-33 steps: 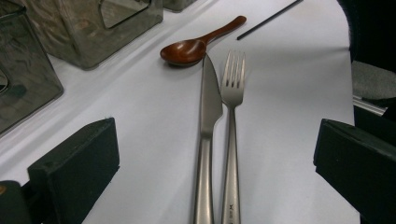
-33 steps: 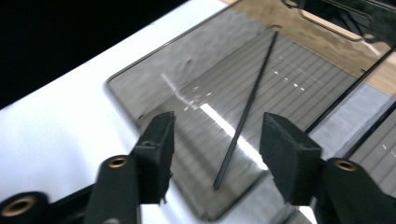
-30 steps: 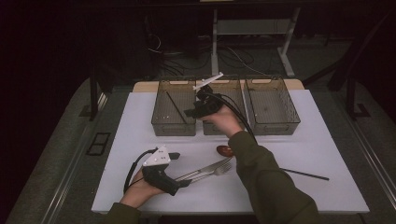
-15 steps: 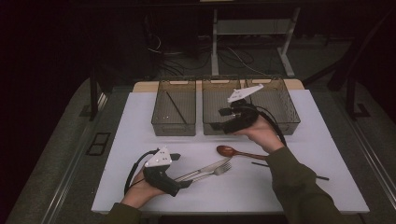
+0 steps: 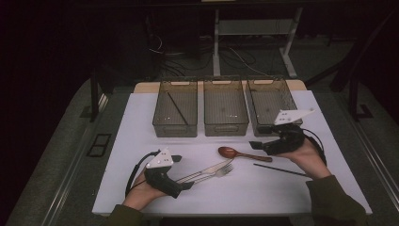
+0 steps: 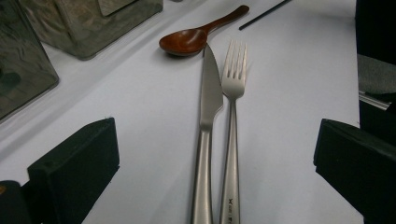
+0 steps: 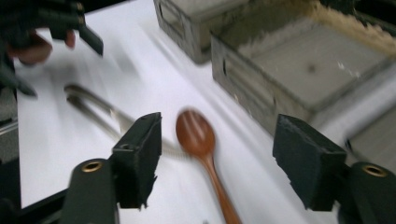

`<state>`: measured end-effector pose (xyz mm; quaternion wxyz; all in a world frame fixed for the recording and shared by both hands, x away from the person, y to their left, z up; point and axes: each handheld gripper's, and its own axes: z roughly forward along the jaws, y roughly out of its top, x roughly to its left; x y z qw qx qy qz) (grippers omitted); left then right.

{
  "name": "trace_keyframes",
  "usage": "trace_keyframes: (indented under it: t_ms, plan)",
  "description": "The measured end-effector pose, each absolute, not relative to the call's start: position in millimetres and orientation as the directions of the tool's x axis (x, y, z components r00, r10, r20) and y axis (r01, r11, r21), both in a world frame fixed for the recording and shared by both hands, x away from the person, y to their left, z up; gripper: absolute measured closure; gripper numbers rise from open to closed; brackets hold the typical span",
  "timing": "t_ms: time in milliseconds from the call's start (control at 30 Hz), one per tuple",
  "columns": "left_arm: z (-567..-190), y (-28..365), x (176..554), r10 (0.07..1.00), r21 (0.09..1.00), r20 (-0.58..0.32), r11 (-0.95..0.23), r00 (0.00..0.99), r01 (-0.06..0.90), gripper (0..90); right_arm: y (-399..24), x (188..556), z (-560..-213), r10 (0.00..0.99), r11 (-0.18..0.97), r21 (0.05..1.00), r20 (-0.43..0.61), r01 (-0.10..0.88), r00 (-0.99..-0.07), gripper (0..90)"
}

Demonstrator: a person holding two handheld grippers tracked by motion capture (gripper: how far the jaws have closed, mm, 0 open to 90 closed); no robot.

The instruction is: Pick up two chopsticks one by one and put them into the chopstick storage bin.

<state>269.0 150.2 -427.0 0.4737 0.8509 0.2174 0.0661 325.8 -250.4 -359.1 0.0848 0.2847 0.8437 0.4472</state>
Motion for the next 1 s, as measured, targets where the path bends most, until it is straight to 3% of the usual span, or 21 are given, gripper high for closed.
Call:
trace_keyframes:
  t_ms: [433,1000]
  plan:
    - [-426,152,268,0.428,0.834,-0.092,-0.461,0.899,0.304,0.0,-322,294,-387,0.618,0.455,0.738,0.140,0.498,-0.773,48.9]
    - [-426,152,268,0.428,0.833,-0.092,-0.461,0.899,0.305,0.0,-375,274,-419,0.663,0.521,0.630,0.126,0.575,-0.738,68.6]
